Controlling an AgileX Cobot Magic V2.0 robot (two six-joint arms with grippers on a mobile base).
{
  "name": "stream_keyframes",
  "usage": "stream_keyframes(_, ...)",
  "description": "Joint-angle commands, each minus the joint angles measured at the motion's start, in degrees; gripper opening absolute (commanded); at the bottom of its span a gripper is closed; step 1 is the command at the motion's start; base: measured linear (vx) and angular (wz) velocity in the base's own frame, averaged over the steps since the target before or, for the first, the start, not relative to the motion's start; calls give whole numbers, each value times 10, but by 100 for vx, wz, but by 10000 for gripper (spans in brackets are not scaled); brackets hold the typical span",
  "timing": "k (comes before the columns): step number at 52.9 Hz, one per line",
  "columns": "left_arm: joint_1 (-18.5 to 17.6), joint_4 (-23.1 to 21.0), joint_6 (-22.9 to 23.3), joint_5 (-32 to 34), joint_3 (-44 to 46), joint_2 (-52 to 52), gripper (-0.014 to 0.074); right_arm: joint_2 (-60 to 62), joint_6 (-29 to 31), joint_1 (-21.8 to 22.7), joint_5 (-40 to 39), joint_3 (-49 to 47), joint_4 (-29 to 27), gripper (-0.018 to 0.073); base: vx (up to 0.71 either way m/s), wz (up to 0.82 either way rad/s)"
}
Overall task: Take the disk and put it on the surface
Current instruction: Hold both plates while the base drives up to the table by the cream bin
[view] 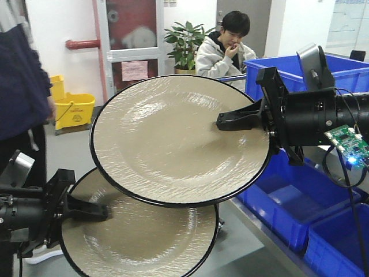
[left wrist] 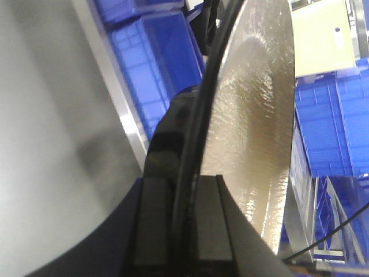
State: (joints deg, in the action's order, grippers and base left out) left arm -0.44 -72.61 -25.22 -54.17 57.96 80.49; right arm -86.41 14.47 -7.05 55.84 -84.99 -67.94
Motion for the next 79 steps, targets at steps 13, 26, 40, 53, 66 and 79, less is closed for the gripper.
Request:
stream_keyframes(13, -2, -71, 5, -11, 20, -21, 1, 25, -1, 3, -23, -23, -69, -8, 43, -31)
stream_keyframes(26, -2, -71, 5, -10, 20, -21, 1, 25, -1, 3, -23, -23, -69, -8, 39, -53)
stream_keyframes(40, -2, -71, 5, -10, 20, -21, 1, 25, -1, 3, -23, -23, -69, -8, 37, -74)
stream_keyframes(53, -2, -71, 5, -10, 20, -21, 1, 25, -1, 3, -23, -23, -69, -8, 33, -83)
stream_keyframes(66, -2, -71, 5, -10, 20, -21, 1, 25, -1, 3, -23, -23, -69, -8, 29, -67)
stream_keyframes(79, -2, -71, 5, -10, 20, -21, 1, 25, -1, 3, -23, -23, -69, -8, 26, -47)
